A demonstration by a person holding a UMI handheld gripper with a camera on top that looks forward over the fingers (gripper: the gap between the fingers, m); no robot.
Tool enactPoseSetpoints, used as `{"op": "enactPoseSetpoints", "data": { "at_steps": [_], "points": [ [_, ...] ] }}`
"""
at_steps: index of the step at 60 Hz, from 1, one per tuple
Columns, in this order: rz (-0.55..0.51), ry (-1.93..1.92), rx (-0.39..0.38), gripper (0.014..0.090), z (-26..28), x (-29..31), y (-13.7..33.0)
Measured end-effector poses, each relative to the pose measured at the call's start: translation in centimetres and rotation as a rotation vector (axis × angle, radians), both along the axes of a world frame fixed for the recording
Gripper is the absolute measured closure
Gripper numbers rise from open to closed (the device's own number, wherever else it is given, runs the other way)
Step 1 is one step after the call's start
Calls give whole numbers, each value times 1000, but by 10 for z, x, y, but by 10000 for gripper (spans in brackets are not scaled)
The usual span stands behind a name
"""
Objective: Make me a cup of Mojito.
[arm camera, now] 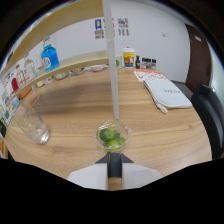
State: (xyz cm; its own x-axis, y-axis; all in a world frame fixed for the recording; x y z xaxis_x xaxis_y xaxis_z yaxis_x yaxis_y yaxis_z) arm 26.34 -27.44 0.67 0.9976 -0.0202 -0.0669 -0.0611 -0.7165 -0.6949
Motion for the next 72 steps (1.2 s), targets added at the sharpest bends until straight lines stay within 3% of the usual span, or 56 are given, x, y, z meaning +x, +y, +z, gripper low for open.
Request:
{"op": "enactPoseSetpoints", "data": {
  "at_steps": [4,5,6,12,15,26,30,38,50,60,72],
  "points": [
    [7,-15,-6,856,-2,2,-1],
    [5,-22,-8,725,-2,3,-2],
    [1,-29,-9,695,-2,4,-3],
    [-13,-61,9,264,7,8,-5],
    [-27,-80,28,202,17,11,-6],
    [-58,-72,183,195,101,-12,-4],
    [-67,-63,271,194,140,-30,-3],
    [-53,-43,370,193,188,-82,-13],
    [13,-47,343,189,167,-164,-31],
    [2,-5,311,185,153,-206,-26],
    [3,15,393,190,202,-233,27]
  ]
}}
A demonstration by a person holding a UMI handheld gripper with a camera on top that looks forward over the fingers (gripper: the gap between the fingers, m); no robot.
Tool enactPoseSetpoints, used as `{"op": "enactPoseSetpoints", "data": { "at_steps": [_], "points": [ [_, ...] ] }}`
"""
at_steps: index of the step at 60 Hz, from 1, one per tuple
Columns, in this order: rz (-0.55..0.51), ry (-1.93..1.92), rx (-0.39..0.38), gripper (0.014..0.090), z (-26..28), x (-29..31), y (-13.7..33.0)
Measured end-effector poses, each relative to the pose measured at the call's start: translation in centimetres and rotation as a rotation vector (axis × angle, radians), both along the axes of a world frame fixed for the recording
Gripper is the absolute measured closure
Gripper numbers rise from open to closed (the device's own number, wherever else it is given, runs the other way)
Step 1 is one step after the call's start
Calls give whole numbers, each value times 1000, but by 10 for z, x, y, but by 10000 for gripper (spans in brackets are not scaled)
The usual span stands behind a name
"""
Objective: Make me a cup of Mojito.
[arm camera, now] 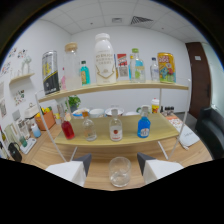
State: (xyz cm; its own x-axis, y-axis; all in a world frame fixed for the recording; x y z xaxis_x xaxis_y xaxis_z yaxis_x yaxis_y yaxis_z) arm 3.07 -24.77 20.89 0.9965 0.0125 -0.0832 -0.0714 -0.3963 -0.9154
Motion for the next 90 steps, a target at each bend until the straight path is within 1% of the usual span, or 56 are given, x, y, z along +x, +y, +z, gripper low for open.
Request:
{"op": "enactPoseSetpoints", "data": {
  "at_steps": [7,15,21,27,29,37,44,59,62,69,74,79,90],
  "points": [
    [19,-5,33,198,21,-12,40],
    [8,-47,45,205,26,-11,81],
    [-4,-79,22,265,15,-6,106],
    [-14,-102,-13,327,-1,2,121],
    [-12,-107,-24,355,-6,3,124],
    [1,-95,-67,527,-21,4,131],
    [-8,-77,-66,683,-25,6,133],
    [25,-52,-75,703,-20,6,128],
    [24,-57,-62,705,-11,9,122],
    [36,-95,-1,708,16,21,104],
    [24,-93,8,708,21,34,87],
    [-12,-92,-14,710,12,55,70],
    [-59,-132,-98,711,-34,89,42]
  ]
}}
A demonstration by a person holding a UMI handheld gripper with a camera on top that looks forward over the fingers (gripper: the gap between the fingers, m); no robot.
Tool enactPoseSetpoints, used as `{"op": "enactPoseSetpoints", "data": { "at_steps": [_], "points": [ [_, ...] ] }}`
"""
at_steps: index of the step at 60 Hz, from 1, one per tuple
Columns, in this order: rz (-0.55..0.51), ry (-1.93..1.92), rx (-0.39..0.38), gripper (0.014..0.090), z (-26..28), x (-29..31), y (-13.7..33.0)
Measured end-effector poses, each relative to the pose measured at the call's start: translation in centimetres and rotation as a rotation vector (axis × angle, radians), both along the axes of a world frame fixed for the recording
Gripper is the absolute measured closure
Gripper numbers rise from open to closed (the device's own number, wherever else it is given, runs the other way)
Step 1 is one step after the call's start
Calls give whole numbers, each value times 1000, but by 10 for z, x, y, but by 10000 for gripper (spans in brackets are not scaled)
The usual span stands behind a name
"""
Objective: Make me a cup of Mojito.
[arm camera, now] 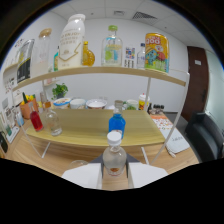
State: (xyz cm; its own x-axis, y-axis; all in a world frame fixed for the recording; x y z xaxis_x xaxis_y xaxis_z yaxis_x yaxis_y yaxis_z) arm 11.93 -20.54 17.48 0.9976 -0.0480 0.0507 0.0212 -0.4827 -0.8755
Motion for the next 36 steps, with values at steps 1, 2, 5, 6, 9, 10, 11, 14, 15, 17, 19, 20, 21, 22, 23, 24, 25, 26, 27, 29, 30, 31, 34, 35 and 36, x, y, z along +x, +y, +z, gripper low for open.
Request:
{"op": "enactPoseSetpoints", "data": {
  "at_steps": [1,2,5,6,9,10,11,14,15,17,19,20,21,22,23,24,25,26,27,29,30,31,34,35,36],
  "points": [
    [0,-12,-7,711,-3,2,-2],
    [0,-25,-10,709,-6,4,-3],
    [1,-85,-25,711,-13,11,-6],
    [5,-110,-27,712,-15,13,-8],
    [24,-196,-24,711,-15,16,-8],
    [34,-229,-24,711,-15,17,-8],
    [43,-264,-24,710,-14,19,-8],
    [72,-392,-29,711,-12,22,-8],
    [83,-435,-32,711,-12,23,-8],
    [110,-525,-30,709,-9,24,-7],
    [141,-618,-32,710,-7,25,-6],
    [156,-663,-33,710,-6,26,-5],
    [169,-709,-30,712,-4,26,-5],
    [182,-754,-26,711,-2,26,-4],
    [194,-800,-21,710,0,26,-3],
    [206,-847,-14,711,2,26,-2],
    [220,-890,-11,711,4,26,-1],
    [234,-932,-8,712,5,25,0],
    [244,-974,-9,712,7,25,1],
    [267,-1058,-10,711,9,25,2],
    [278,-1100,-10,712,11,24,3],
    [289,-1141,-11,711,12,24,3],
    [328,-1264,-6,711,16,22,7],
    [338,-1300,-1,711,18,20,8],
    [344,-1334,7,712,19,19,9]
  ]
}}
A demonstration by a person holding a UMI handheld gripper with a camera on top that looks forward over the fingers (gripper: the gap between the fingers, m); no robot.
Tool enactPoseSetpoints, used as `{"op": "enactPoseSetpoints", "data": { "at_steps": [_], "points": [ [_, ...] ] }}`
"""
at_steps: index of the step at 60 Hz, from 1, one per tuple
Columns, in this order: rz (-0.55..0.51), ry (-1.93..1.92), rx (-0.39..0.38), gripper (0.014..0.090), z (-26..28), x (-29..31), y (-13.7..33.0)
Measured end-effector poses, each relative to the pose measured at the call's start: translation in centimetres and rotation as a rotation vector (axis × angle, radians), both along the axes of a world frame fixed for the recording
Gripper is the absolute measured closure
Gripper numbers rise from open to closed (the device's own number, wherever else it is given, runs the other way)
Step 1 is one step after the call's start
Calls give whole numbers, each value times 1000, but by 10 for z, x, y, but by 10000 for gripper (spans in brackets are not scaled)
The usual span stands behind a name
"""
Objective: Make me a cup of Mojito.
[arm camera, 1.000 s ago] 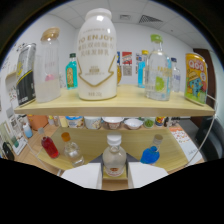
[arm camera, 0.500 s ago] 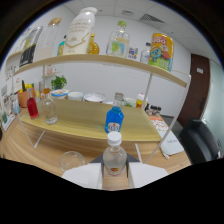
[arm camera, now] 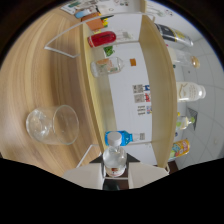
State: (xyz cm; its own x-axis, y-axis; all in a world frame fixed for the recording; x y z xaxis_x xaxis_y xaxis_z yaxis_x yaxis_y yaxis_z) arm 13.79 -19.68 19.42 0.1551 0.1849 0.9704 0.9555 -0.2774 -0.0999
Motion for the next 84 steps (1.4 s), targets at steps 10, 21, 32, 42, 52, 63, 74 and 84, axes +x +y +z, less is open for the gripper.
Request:
{"op": "enactPoseSetpoints", "data": {
  "at_steps": [10,21,32,42,52,63,74,84],
  "points": [
    [83,-314,-32,714,0,-7,6],
    [133,-471,-88,708,-10,-12,9],
    [167,-482,-87,711,-10,-16,11],
    [144,-274,-48,709,7,-17,12],
    [70,286,38,708,42,-18,-1],
    [-20,903,77,708,27,-14,-10],
    [-209,1304,-1,710,-55,2,-12],
    [-271,1381,-76,711,-113,7,-9]
  ]
}}
